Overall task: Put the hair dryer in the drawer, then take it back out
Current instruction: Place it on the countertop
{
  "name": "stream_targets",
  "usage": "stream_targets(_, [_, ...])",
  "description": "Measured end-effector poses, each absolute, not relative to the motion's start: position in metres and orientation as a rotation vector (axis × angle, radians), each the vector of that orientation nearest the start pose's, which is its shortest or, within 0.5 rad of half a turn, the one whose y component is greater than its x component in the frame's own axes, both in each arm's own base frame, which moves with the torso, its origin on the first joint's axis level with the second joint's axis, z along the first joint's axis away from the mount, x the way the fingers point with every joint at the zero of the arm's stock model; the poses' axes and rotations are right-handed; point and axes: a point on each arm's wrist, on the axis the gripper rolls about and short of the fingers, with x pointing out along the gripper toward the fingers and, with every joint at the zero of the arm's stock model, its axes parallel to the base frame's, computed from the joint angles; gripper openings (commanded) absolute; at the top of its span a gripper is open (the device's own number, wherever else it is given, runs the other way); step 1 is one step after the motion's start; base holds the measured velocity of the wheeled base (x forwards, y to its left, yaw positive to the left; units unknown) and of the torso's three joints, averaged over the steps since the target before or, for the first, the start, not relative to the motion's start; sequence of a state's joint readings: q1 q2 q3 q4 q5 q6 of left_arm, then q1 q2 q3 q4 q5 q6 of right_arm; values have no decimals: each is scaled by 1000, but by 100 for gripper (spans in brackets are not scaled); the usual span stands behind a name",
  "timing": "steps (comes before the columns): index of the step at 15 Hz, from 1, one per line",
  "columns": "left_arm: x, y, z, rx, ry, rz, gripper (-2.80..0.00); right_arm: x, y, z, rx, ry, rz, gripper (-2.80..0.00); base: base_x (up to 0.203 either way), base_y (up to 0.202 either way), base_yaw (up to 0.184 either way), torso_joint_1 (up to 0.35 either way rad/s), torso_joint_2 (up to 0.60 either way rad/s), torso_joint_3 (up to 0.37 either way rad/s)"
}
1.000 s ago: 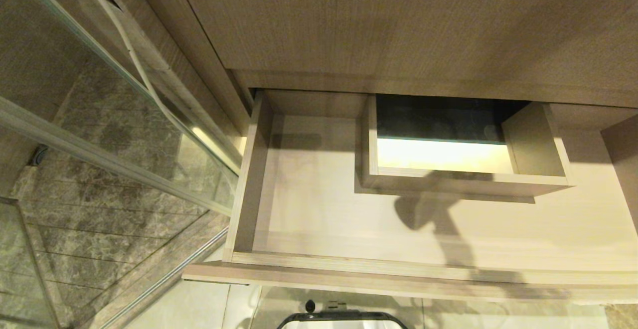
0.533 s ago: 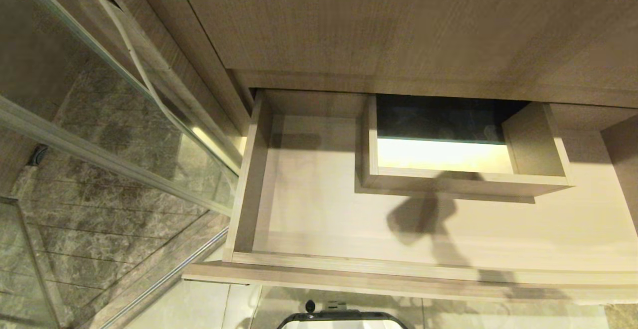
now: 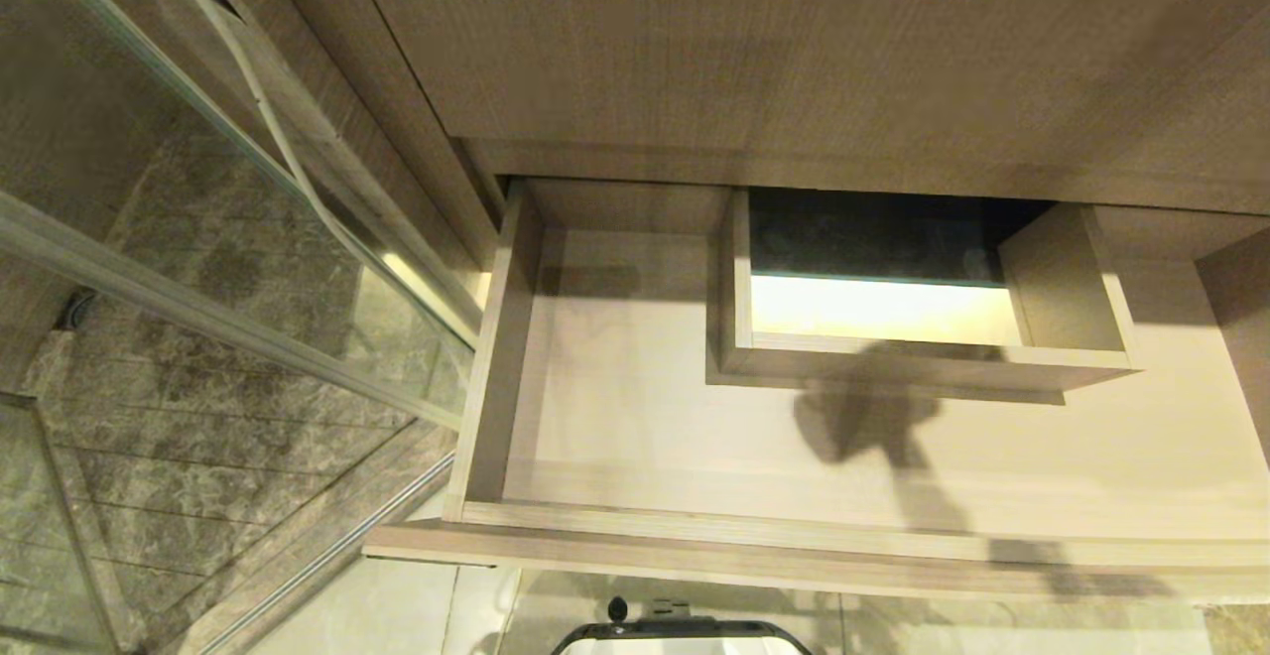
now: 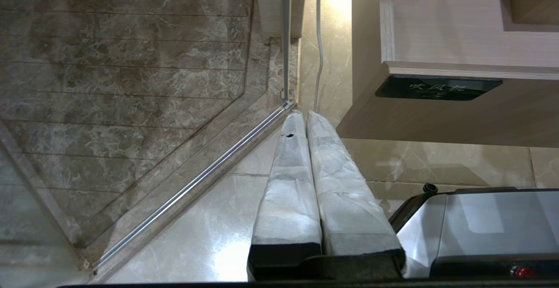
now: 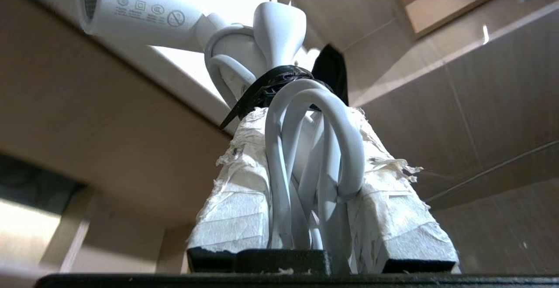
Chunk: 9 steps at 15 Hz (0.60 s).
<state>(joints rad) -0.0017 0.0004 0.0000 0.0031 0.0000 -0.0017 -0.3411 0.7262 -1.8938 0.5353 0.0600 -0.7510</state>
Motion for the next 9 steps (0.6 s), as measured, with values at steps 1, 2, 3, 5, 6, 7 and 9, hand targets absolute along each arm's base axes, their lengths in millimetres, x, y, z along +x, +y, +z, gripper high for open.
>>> stream_targets(1, [-23,0,75,-1,3,-2,-280,-129,46,455,-833,-515,-495,-280,0,0,0,0,0,0])
stream_targets(2, [-23,0,75,-2,4,-1,-280,-123,43,460,-823,-526,-499,-280,0,0,0,0,0,0])
stream_targets(3, [-23,0,75,-1,4,-1,-280,-116,40,464,-813,-528,-501,-280,0,0,0,0,0,0])
stream_targets(5, [-23,0,75,-1,3,-2,-280,-98,33,474,-787,-539,-496,-280,0,0,0,0,0,0])
stream_targets(6, [-23,0,75,-2,3,-2,-280,-89,30,476,-776,-526,-487,-280,0,0,0,0,0,0])
stream_targets(7, [-23,0,75,-2,4,-2,-280,-81,27,478,-762,-519,-477,-280,0,0,0,0,0,0])
stream_targets(9, [-23,0,75,-1,3,-2,-280,-69,23,480,-721,-502,-459,-280,0,0,0,0,0,0])
